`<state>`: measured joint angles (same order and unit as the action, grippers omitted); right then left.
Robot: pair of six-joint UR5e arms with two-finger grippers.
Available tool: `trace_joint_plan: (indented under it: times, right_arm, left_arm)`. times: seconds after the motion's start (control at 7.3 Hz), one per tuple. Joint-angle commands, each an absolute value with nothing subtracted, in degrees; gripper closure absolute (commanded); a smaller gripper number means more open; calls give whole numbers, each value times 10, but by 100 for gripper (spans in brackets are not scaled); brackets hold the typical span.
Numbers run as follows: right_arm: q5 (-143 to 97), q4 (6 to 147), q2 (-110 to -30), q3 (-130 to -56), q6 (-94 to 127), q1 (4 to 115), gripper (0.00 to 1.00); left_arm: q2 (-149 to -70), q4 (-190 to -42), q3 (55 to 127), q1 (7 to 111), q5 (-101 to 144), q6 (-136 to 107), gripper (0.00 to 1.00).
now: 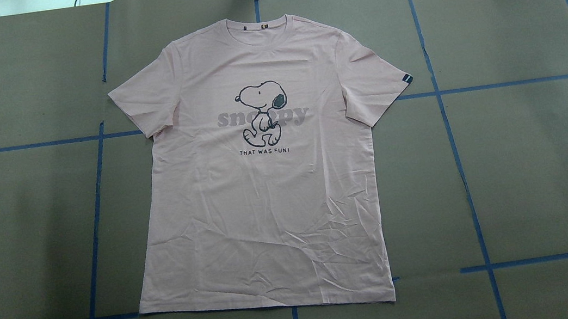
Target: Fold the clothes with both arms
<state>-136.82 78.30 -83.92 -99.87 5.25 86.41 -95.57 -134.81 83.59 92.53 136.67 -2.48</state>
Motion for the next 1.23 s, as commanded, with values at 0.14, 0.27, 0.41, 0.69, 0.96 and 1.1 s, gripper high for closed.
trace_joint_plan:
  times: [0.14,0.27,0.41,0.69,0.96,1.1]
  right_arm:
    - [-1236,782,-697,-997,365,708,0]
    - [-1154,783,-660,-982,431,642,1]
    - [-1115,782,-627,-950,472,611,2]
    - [-1098,682,-616,-876,530,573,16]
    - [-1043,657,-615,-854,579,521,28]
    - [-1012,662,-620,-852,594,492,35]
  left_arm:
    - [-961,-1375,831,915,1368,-57,0]
    - [-961,-1375,833,912,1368,-60,0]
    - [-961,-1375,834,911,1368,-60,0]
    - [-961,-1376,835,911,1369,-59,0]
    - [-961,-1383,834,910,1369,-59,0]
    - [-961,-1383,834,910,1369,-59,0]
